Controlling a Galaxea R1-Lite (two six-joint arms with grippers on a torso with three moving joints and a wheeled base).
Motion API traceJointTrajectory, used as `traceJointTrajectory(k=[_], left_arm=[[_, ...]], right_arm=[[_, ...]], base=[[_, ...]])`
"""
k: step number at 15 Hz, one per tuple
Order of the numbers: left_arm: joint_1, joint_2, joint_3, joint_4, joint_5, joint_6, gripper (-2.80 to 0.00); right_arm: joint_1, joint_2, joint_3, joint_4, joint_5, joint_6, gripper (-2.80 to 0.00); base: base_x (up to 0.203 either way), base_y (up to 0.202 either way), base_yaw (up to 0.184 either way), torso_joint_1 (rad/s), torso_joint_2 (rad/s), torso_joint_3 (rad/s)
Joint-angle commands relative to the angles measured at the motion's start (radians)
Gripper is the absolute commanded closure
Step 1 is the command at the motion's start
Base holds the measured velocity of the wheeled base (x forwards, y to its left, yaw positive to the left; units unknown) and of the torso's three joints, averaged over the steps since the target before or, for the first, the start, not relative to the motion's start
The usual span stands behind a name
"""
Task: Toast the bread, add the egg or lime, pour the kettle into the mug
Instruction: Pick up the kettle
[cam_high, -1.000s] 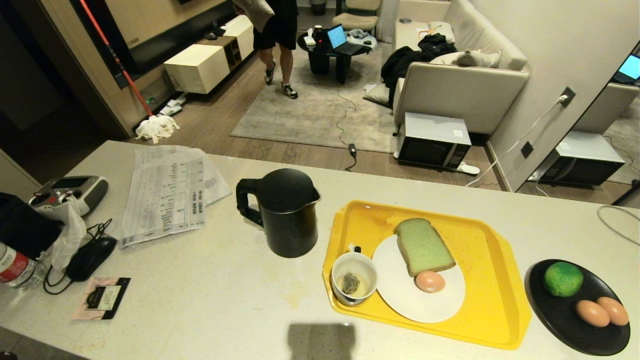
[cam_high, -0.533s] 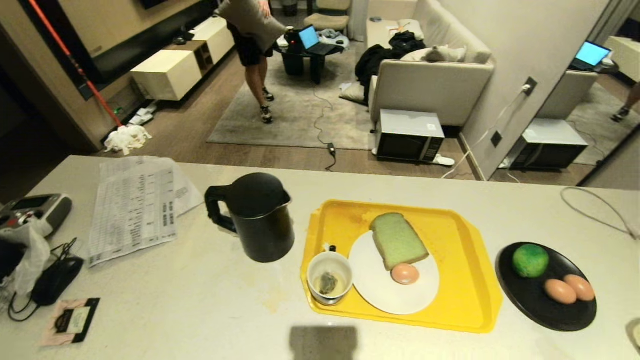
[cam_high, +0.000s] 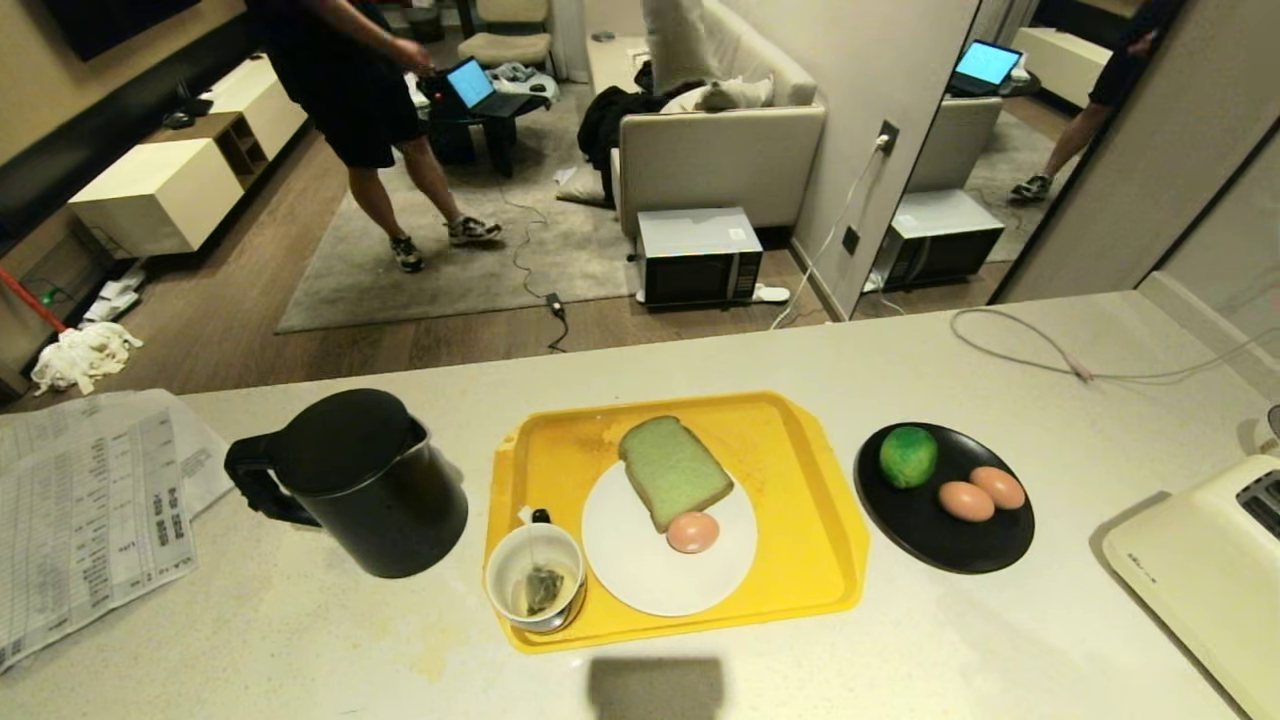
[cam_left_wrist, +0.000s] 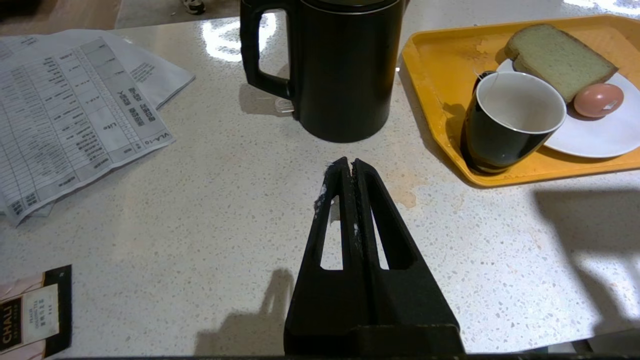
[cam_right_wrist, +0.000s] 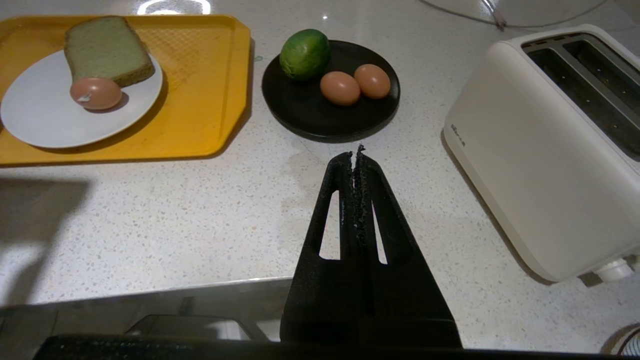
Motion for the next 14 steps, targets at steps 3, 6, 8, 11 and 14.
traceJointTrajectory(k=[3,6,8,11,14], left_arm=[[0.000,-0.001,0.000,0.000,0.000,0.000,0.00],[0.000,-0.001,0.000,0.000,0.000,-0.002,0.00],[0.000,-0.001,0.000,-0.002,0.001,-0.003,0.00],[0.000,-0.001,0.000,-0.003,0.000,-0.003,0.00],[0.000,-0.001,0.000,-0.003,0.001,-0.002,0.00]], right_arm=[[0.000,0.001,0.002,0.000,0.000,0.000,0.00],[-0.001,0.001,0.002,0.000,0.000,0.000,0.00],[-0.001,0.001,0.002,0.000,0.000,0.000,0.00],[0.000,0.001,0.002,0.000,0.000,0.000,0.00],[0.000,0.001,0.002,0.000,0.000,0.000,0.00]], base=[[0.000,0.000,0.000,0.000,0.00,0.000],[0.000,0.000,0.000,0.000,0.00,0.000],[0.000,0.000,0.000,0.000,0.00,0.000],[0.000,0.000,0.000,0.000,0.00,0.000],[0.000,0.000,0.000,0.000,0.00,0.000]])
